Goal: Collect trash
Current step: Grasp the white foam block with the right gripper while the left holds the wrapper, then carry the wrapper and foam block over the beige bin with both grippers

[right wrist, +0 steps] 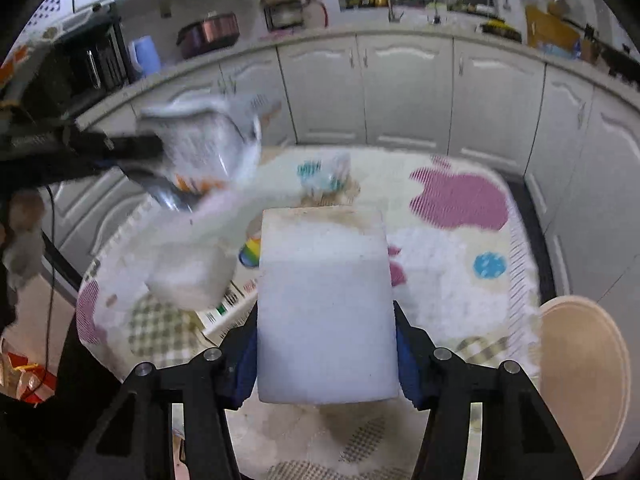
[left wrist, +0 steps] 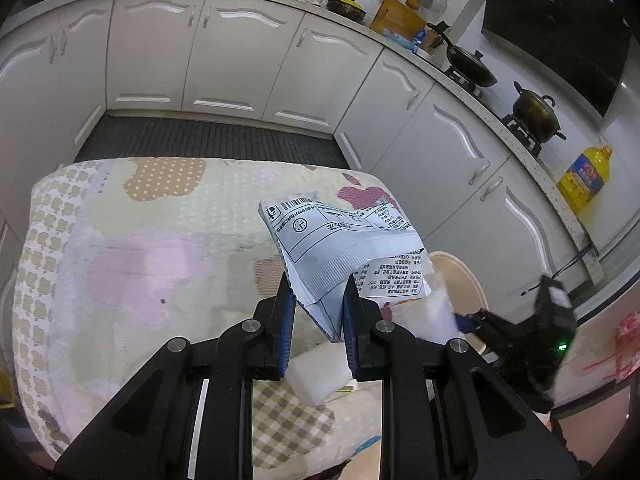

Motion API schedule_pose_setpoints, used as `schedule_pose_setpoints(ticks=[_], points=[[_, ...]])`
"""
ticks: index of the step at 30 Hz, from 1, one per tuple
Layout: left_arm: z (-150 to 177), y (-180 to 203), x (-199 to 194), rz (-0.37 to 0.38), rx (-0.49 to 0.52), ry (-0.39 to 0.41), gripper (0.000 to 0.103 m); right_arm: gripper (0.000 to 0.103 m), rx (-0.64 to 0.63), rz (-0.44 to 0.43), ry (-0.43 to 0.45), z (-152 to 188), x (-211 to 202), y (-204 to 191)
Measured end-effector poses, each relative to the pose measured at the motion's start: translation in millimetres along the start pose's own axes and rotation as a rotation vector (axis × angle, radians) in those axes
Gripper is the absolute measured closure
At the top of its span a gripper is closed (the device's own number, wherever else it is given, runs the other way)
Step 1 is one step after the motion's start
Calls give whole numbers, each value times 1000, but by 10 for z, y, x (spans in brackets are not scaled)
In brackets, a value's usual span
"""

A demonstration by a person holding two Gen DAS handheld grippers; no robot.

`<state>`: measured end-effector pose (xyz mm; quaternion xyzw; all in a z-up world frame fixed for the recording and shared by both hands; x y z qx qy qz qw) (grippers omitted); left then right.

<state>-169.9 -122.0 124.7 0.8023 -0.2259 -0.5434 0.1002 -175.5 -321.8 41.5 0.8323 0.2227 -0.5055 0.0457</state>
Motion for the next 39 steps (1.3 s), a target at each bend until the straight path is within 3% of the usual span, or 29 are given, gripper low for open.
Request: schedule_pose_setpoints(ticks=[4, 16, 25, 39], points=[[23, 158, 59, 20, 15, 0, 84, 48, 32, 34, 61, 40, -276, 46], [134, 770, 290, 96, 91, -20, 84, 47, 143, 118, 121, 262, -758, 510], [69, 1186, 361, 93, 169, -23, 84, 47, 231, 177, 167, 494, -1019, 837], [17, 1982, 875, 86, 298, -99, 84, 47, 391, 231, 160, 948, -1195, 1444]])
Point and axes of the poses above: each gripper's, at about its wrist camera, not at the fingertips, and x roughly the way its jaws point, y to its right, z to its underside, the point moved 2 cm from there along x, roughly the way its jaws point, and after that the axes turned 15 degrees about -y, right-handed, at the moved point
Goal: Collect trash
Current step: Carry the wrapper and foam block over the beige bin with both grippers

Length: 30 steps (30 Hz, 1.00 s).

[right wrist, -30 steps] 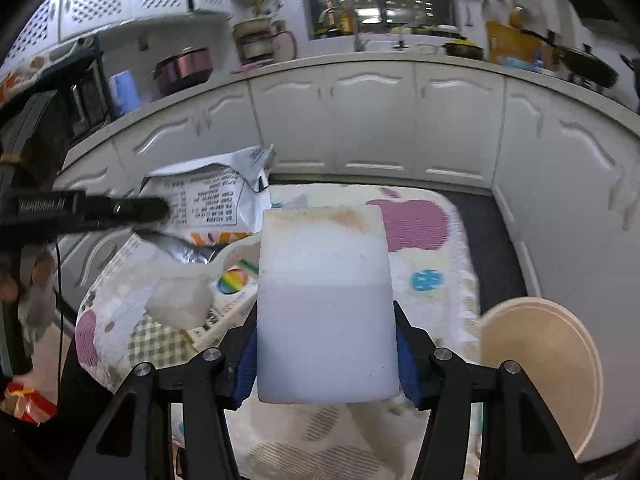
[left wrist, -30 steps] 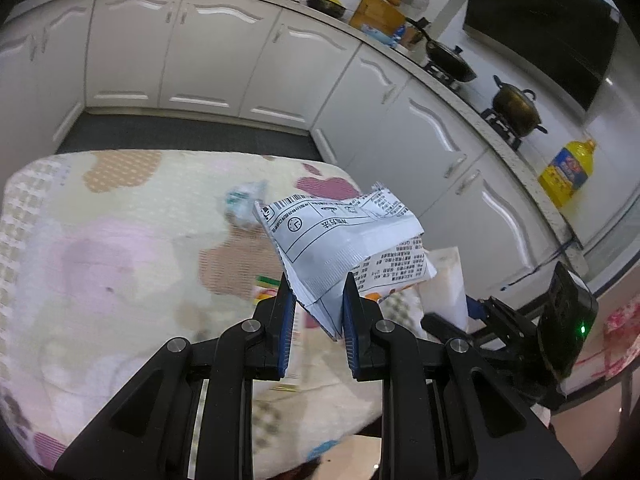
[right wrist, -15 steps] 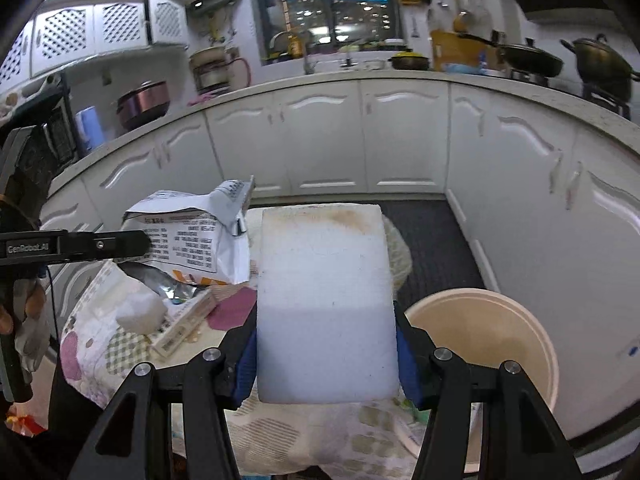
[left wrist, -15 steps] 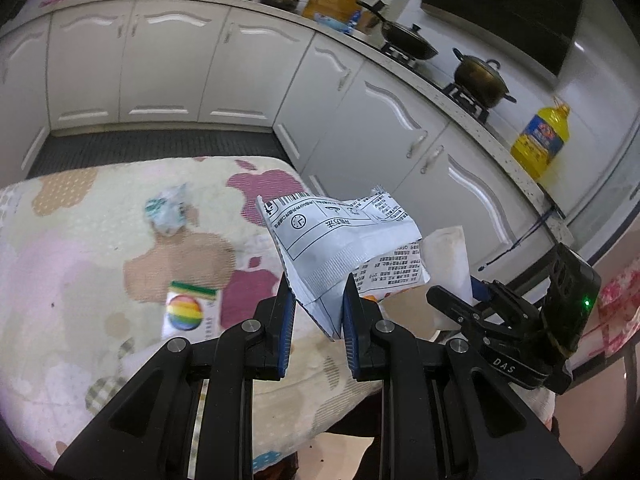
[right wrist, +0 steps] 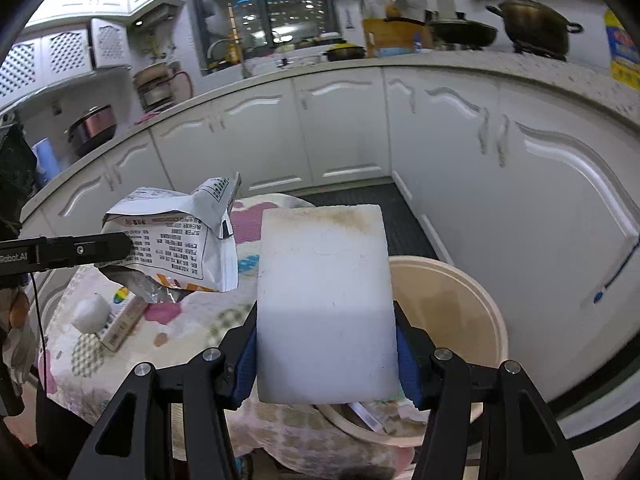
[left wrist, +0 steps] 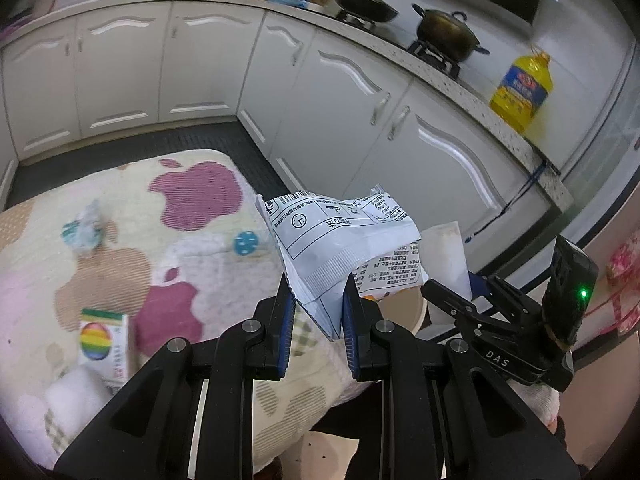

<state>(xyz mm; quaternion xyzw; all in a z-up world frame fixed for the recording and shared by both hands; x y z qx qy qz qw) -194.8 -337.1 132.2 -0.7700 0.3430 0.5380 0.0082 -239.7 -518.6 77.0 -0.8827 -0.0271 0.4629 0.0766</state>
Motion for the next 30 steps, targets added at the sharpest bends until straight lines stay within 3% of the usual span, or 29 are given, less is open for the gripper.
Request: schedule_pose_setpoints(ticks=[30], points=[[-273, 383, 1216, -72, 35, -159, 84, 47, 212, 78, -151, 232, 607, 826]])
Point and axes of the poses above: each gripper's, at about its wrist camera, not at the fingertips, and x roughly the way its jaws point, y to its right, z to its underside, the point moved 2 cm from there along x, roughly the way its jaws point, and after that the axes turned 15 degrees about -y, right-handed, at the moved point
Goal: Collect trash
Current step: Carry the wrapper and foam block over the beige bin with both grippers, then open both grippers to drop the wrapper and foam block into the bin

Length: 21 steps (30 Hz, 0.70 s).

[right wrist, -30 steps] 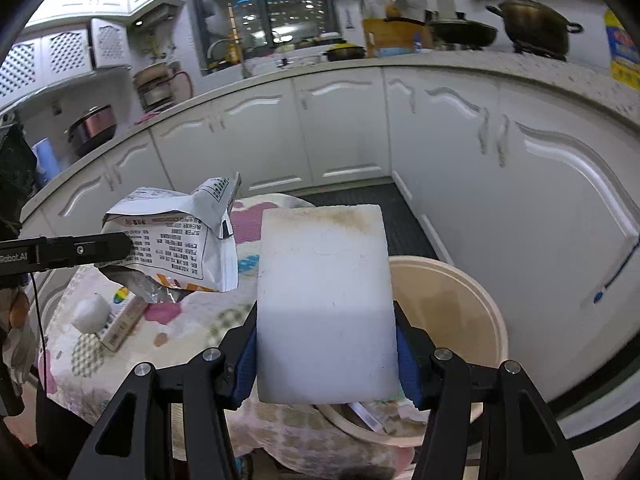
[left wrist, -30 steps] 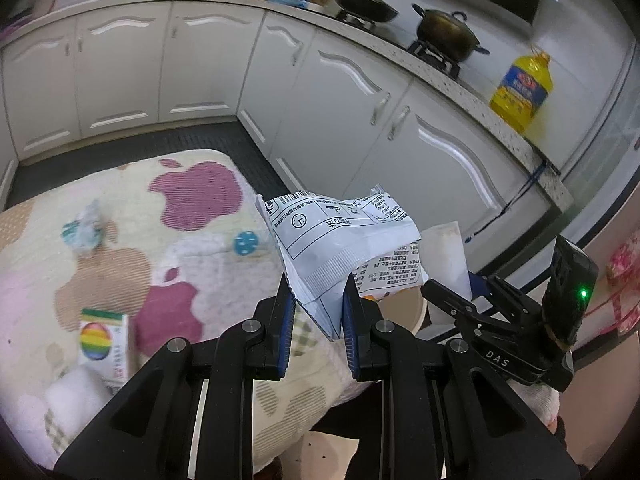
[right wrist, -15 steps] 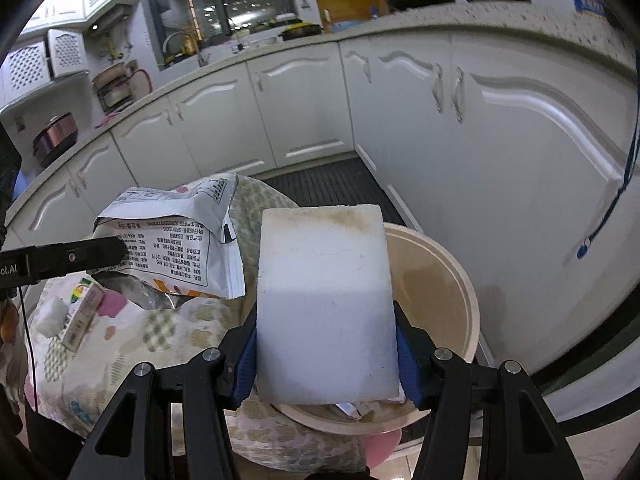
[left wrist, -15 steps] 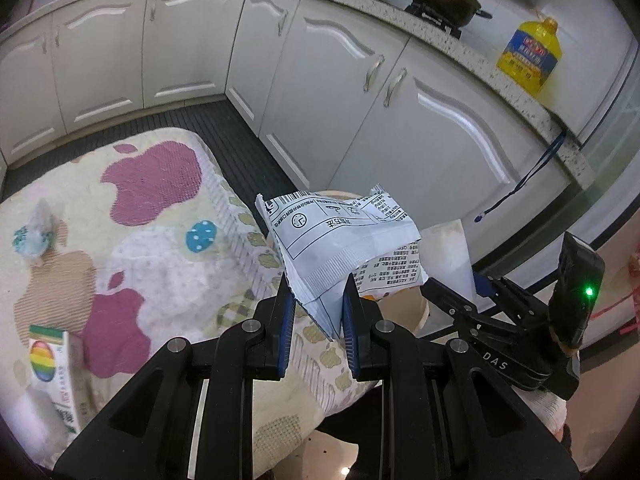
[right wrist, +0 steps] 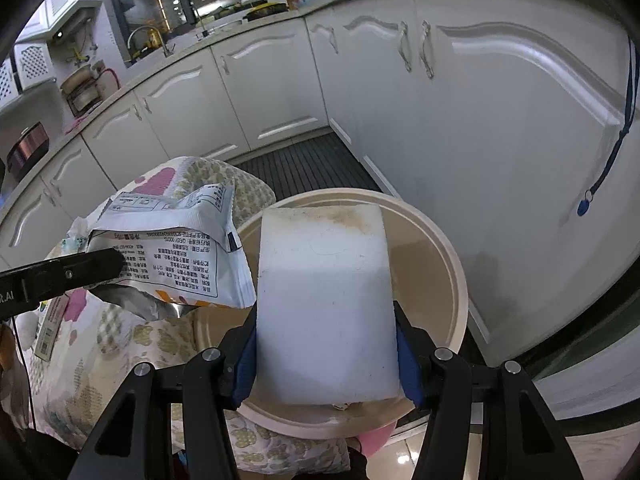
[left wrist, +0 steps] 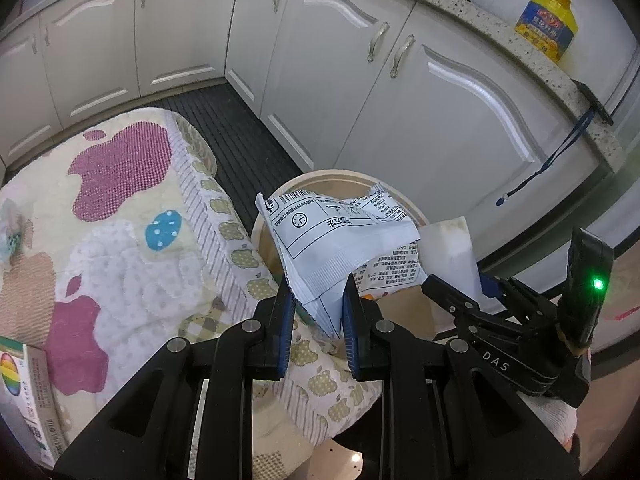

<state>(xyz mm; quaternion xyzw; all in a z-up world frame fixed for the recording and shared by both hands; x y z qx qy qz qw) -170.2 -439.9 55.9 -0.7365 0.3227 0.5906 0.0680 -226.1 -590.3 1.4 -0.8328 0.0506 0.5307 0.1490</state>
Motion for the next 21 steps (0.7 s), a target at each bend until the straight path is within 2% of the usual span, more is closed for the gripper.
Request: schedule_pose_setpoints(ticks=[21], points=[[-254, -55, 314, -28, -38, -24, 84, 47, 33, 10, -65, -95, 325, 84]])
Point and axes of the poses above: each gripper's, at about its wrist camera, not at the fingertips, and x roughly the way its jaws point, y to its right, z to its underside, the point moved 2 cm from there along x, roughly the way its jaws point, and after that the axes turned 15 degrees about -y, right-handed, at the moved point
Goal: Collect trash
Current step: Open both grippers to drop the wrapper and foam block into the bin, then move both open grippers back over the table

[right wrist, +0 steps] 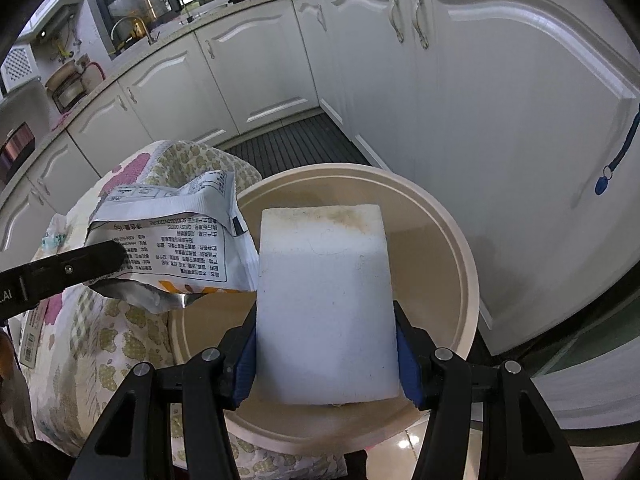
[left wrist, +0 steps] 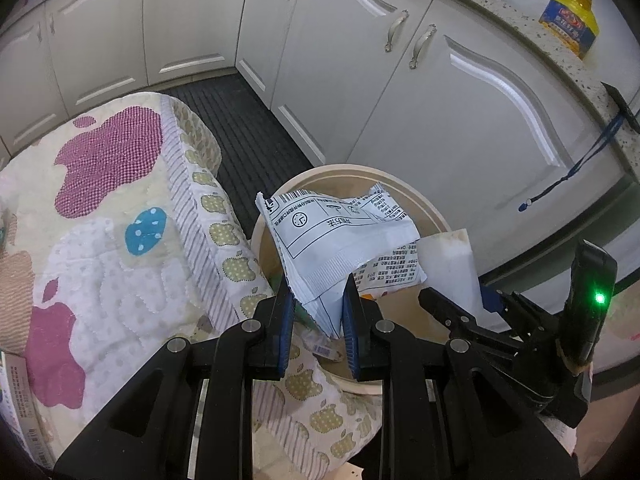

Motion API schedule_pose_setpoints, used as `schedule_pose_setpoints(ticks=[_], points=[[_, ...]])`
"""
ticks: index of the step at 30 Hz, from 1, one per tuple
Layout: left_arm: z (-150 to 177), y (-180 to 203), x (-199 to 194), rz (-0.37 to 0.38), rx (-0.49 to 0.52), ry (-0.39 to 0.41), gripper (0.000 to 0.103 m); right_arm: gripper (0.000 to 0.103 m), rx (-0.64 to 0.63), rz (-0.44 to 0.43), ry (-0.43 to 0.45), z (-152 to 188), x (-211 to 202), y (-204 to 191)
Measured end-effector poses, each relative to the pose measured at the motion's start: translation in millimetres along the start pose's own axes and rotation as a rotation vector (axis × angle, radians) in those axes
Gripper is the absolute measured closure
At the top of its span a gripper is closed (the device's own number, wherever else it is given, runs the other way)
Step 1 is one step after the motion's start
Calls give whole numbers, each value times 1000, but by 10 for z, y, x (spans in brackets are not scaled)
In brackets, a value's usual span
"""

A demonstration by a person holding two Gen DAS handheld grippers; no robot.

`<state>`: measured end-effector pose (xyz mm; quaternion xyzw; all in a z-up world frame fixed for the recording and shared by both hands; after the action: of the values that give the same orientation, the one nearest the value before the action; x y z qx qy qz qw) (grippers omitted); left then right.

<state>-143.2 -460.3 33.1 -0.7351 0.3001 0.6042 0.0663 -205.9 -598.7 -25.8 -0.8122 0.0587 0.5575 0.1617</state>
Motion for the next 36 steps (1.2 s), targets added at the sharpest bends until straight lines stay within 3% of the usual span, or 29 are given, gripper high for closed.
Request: schedule_pose_setpoints(ticks=[4, 6, 8, 21, 36], points=[[12, 4, 54, 30, 2, -26, 79, 41, 19, 14, -8, -17, 34, 14], [16, 2, 79, 52, 3, -39, 66, 40, 27, -1, -2, -12, 26, 24], [21, -5, 77, 60, -4, -38, 60, 38, 24, -9, 2, -9, 16, 19], [200, 29, -171, 32, 24, 7, 59, 38, 1, -22, 30, 106, -126, -121], [570, -240, -741, -22, 15, 122, 59, 38, -103, -34, 122, 131, -591, -699]])
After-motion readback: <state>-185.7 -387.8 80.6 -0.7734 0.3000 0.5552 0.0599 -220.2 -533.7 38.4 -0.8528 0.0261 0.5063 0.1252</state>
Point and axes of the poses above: each gripper's, at about its wrist camera, not at the fingertips, and x roughly the way its jaws point, y to its right, z to its underside, the point moved 2 cm from there along x, roughly the way its jaws point, and after that the axes turned 15 degrees about -y, right-handed, at the moved point
